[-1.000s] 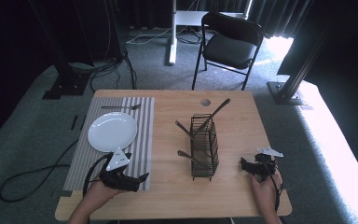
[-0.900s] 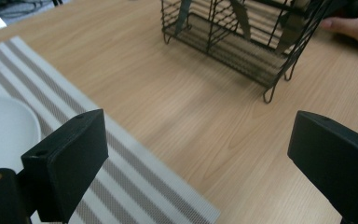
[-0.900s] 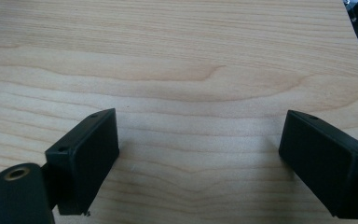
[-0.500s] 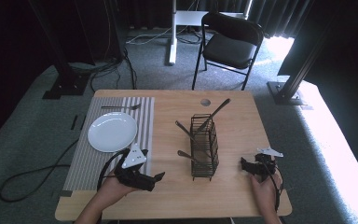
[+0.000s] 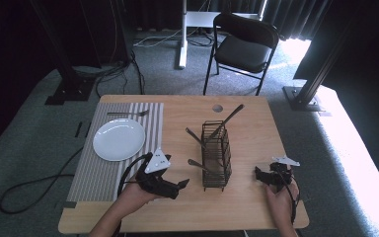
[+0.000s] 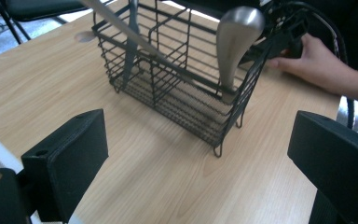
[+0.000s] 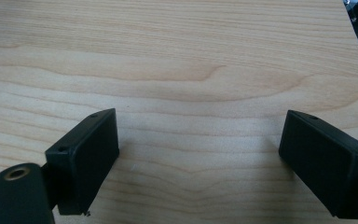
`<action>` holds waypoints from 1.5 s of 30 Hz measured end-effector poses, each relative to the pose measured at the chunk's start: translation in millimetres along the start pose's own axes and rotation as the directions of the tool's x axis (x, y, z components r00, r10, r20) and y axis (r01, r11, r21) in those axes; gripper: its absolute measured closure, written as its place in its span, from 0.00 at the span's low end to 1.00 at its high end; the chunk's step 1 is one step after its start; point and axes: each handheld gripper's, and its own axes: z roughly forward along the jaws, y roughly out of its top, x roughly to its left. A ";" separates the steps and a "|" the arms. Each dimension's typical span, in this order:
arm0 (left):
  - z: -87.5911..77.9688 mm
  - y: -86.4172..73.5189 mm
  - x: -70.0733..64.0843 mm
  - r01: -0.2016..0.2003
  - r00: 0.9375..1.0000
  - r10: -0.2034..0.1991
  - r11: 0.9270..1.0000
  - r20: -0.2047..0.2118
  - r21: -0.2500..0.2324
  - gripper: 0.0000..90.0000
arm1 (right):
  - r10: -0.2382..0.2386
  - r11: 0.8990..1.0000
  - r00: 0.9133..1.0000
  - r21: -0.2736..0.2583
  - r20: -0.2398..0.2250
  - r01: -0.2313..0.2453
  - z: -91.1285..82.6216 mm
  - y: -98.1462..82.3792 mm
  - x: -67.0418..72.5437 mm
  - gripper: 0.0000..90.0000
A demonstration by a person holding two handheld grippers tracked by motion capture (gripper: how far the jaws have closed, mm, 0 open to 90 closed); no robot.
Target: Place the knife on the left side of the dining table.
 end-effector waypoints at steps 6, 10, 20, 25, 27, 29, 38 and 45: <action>11.1 9.4 -7.4 -0.017 1.000 0.017 1.000 0.021 0.011 0.09 | 0.000 1.000 1.000 0.000 0.000 0.000 0.0 0.0 0.0 0.13; 15.9 13.8 -9.3 -0.003 0.999 0.003 1.000 0.039 -0.005 0.17 | 0.000 1.000 1.000 0.000 0.000 0.000 0.0 0.0 0.0 0.13; 25.6 19.2 -16.6 0.067 0.997 -0.064 0.997 0.049 -0.046 0.42 | 0.000 1.000 1.000 0.000 0.000 0.000 0.0 0.0 0.0 0.13; 28.9 17.6 -16.8 0.093 0.995 -0.091 0.994 0.027 -0.056 0.59 | 0.000 1.000 1.000 0.000 0.000 0.000 0.0 0.0 0.0 0.13; 29.1 17.2 -15.8 0.112 0.994 -0.111 0.992 0.023 -0.064 0.65 | 0.000 1.000 1.000 0.000 0.000 0.000 0.0 0.0 0.0 0.13; 29.5 16.1 -16.4 0.105 0.994 -0.104 0.992 0.019 -0.065 0.69 | -0.001 1.000 1.000 0.001 0.000 0.001 -0.1 0.0 0.0 0.13; 32.1 14.9 -14.0 0.114 0.993 -0.112 0.991 0.031 -0.076 0.84 | -0.001 1.000 1.000 0.001 0.001 0.001 -0.1 0.0 -0.1 0.13; 36.3 24.1 -12.1 0.121 0.992 -0.117 0.990 0.051 -0.073 0.85 | 0.000 1.000 1.000 0.000 0.000 0.000 0.0 0.0 0.0 0.13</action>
